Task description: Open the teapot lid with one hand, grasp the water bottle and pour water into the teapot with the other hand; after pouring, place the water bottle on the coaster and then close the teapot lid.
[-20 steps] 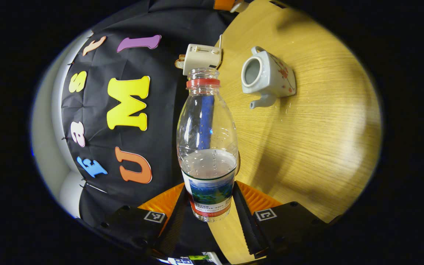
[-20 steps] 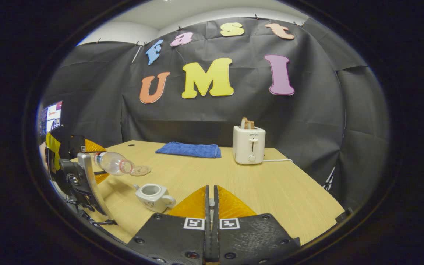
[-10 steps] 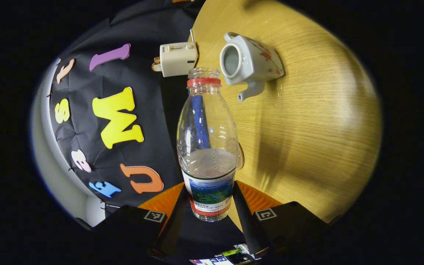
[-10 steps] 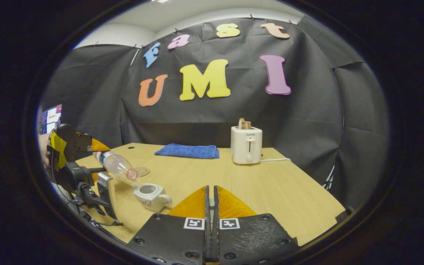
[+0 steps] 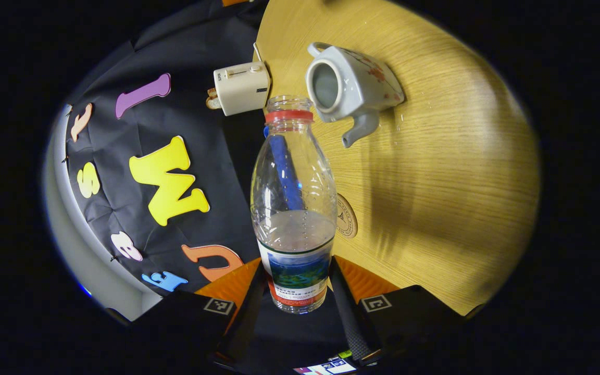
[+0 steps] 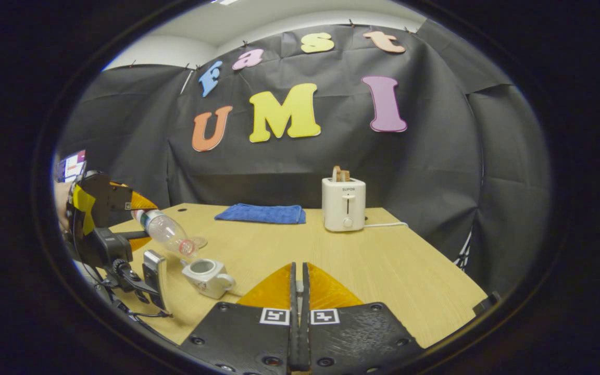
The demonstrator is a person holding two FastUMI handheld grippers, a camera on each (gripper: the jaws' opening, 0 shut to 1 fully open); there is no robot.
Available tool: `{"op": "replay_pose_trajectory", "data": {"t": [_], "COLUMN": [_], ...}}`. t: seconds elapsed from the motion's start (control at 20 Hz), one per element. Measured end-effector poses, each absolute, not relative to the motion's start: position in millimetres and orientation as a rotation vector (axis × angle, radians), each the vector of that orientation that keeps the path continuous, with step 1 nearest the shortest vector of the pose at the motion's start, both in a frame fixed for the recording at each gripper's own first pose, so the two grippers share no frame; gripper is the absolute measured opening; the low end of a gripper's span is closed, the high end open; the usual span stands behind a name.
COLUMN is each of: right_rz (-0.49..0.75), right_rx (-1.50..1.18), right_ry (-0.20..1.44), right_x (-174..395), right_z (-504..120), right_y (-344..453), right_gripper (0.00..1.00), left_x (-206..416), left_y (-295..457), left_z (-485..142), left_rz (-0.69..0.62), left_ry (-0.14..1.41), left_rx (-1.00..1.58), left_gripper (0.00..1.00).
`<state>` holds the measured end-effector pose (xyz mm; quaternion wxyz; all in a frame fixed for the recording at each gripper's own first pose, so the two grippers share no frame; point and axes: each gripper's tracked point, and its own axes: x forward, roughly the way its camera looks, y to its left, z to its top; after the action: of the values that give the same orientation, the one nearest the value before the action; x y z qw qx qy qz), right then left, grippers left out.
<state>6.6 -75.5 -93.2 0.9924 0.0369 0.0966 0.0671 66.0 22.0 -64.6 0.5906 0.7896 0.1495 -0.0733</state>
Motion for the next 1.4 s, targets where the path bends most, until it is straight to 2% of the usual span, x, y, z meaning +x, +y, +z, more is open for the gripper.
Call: {"op": "replay_pose_trajectory", "data": {"t": [1.4], "right_rz": [0.145], "right_rx": [0.076], "right_ry": [0.184], "right_x": [3.5], "right_z": [-92.1], "right_y": [-81.5], "right_gripper": [0.0], "left_x": [75.4], "left_y": [7.1], "left_z": [-34.7], "left_rz": [-0.099], "left_ry": [0.28], "left_rx": [2.098], "left_gripper": [0.73]}}
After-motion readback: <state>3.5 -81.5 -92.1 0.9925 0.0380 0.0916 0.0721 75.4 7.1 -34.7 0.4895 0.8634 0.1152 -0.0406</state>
